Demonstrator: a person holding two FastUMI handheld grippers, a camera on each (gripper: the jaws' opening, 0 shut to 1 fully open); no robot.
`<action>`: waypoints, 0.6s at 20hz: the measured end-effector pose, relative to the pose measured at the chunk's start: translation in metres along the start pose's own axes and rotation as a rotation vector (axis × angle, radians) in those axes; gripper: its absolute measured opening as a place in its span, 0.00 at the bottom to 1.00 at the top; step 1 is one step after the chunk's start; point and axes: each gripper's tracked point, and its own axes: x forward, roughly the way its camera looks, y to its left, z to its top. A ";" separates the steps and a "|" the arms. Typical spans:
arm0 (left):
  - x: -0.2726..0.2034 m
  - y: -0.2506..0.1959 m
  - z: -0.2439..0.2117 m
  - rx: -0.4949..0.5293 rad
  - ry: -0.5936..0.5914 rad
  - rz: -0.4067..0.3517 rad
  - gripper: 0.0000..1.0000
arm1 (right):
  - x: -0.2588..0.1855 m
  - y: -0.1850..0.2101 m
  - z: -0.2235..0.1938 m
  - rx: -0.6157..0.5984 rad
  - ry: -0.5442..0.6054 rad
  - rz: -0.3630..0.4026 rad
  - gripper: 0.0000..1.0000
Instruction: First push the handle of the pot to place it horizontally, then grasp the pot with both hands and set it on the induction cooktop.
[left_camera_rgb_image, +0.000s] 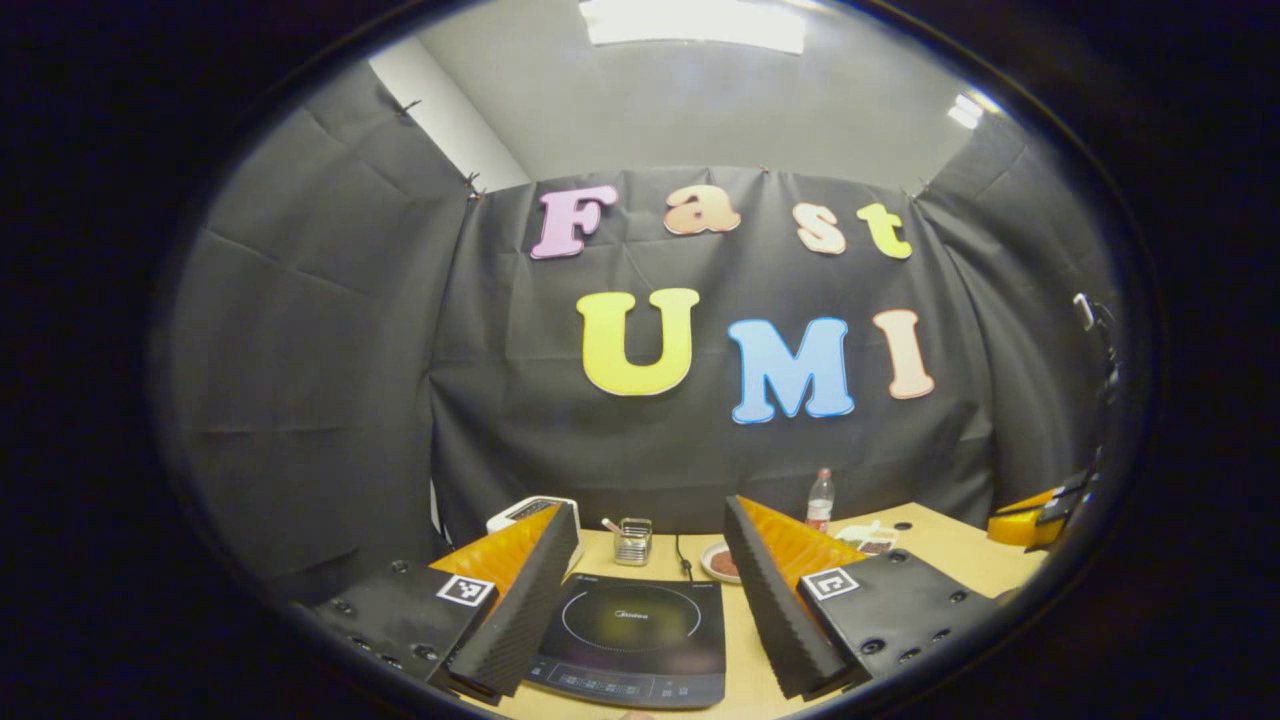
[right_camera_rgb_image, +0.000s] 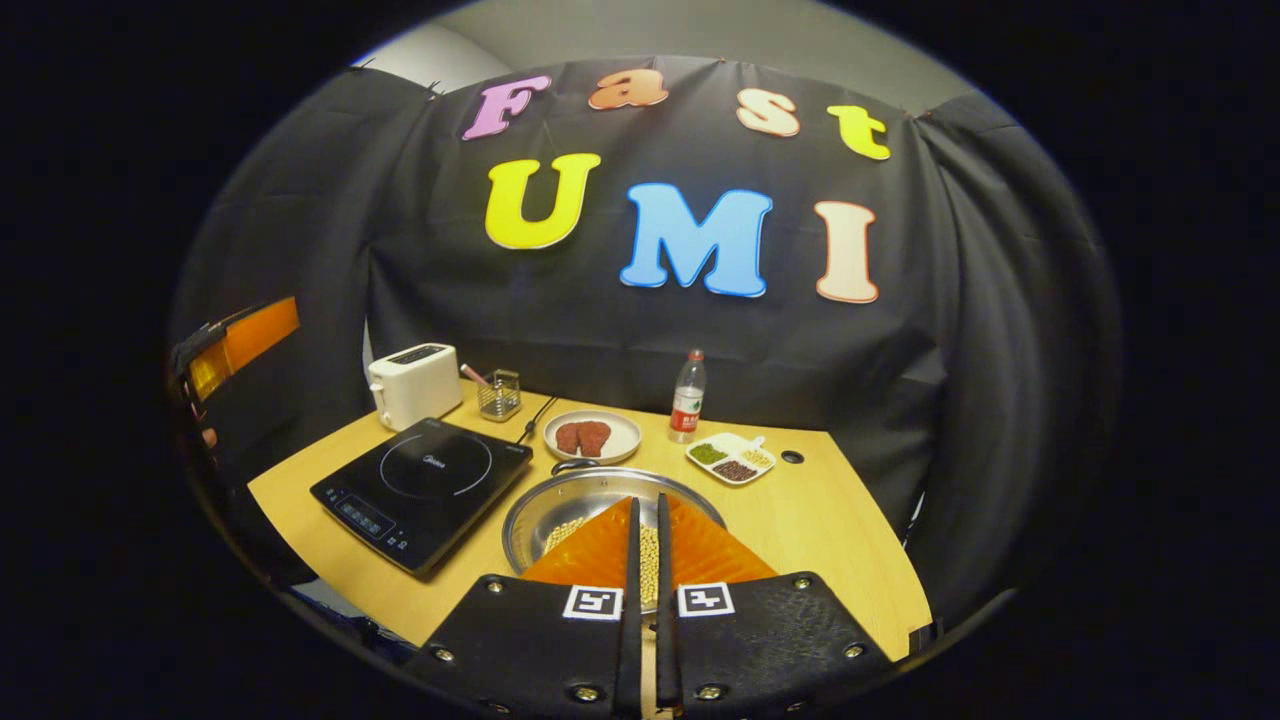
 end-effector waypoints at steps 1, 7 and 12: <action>0.004 -0.004 -0.002 0.005 0.002 0.005 0.91 | 0.004 0.001 -0.010 -0.013 0.022 0.025 0.06; 0.025 -0.025 -0.010 0.003 0.036 0.052 0.96 | 0.026 0.006 -0.063 -0.075 0.144 0.173 0.06; 0.034 -0.037 -0.016 0.032 0.059 0.089 1.00 | 0.035 0.010 -0.103 -0.073 0.248 0.276 0.06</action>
